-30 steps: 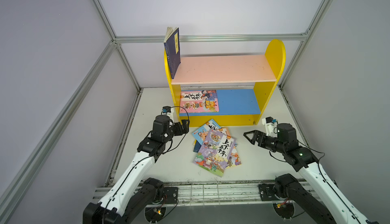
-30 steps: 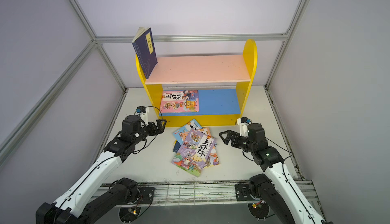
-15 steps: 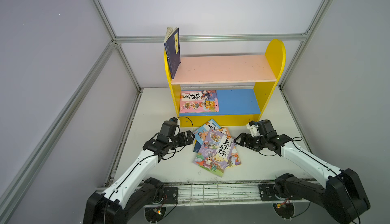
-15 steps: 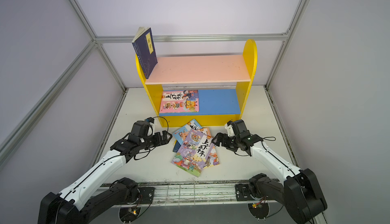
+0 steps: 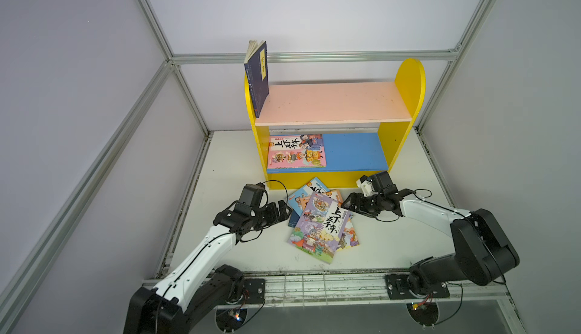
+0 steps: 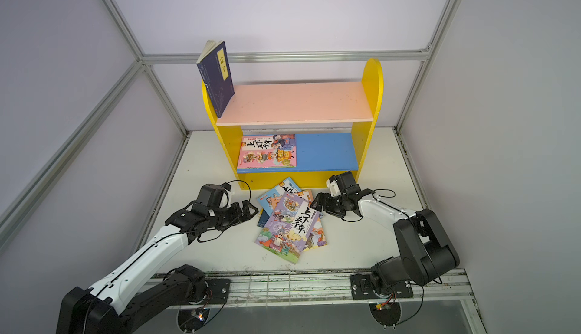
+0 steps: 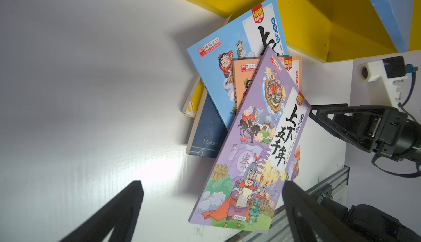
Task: Stacking books/files
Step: Move the book among the books.
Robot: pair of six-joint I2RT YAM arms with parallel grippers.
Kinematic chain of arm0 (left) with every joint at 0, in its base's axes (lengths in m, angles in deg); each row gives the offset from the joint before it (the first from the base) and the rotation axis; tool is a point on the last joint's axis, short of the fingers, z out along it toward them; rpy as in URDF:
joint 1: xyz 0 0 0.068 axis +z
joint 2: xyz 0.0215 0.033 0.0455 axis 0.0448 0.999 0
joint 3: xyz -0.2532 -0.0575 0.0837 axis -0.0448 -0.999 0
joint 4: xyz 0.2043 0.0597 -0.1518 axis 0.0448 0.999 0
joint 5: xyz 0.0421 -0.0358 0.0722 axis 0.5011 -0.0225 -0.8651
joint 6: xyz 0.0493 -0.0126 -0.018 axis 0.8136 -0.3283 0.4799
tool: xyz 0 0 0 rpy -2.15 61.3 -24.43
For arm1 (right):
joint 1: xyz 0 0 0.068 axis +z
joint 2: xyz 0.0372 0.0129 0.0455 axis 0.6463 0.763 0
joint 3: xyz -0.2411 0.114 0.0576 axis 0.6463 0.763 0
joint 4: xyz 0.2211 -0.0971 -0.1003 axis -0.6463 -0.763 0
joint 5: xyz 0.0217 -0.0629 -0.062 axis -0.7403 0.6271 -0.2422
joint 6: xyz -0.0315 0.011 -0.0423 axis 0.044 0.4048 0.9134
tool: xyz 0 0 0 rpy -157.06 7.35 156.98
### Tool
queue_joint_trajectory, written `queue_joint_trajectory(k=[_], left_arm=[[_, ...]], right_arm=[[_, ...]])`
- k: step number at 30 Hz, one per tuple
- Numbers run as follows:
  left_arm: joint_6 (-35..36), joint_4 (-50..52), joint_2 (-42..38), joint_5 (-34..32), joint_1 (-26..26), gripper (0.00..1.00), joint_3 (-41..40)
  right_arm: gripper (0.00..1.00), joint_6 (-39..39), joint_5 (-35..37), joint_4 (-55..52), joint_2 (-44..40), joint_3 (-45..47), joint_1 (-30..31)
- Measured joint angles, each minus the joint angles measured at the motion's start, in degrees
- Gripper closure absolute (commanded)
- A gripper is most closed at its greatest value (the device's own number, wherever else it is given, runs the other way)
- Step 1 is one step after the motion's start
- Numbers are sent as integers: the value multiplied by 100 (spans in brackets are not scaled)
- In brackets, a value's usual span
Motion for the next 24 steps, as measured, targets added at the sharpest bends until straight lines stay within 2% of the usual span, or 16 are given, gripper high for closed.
queue_joint_trajectory(k=[5,11,18,24], left_arm=[[-63,24,203,4,-39,0,-26],[-127,-9,588,85,-160,0,-26],[-212,-28,660,83,-278,0,-28],[-219,-164,874,85,-610,0,-24]], right_arm=[[27,15,-87,122,-46,-4,4],[28,11,-181,153,-81,-44,37],[29,-9,-260,157,-31,-90,70],[33,-9,-282,140,157,-170,131]])
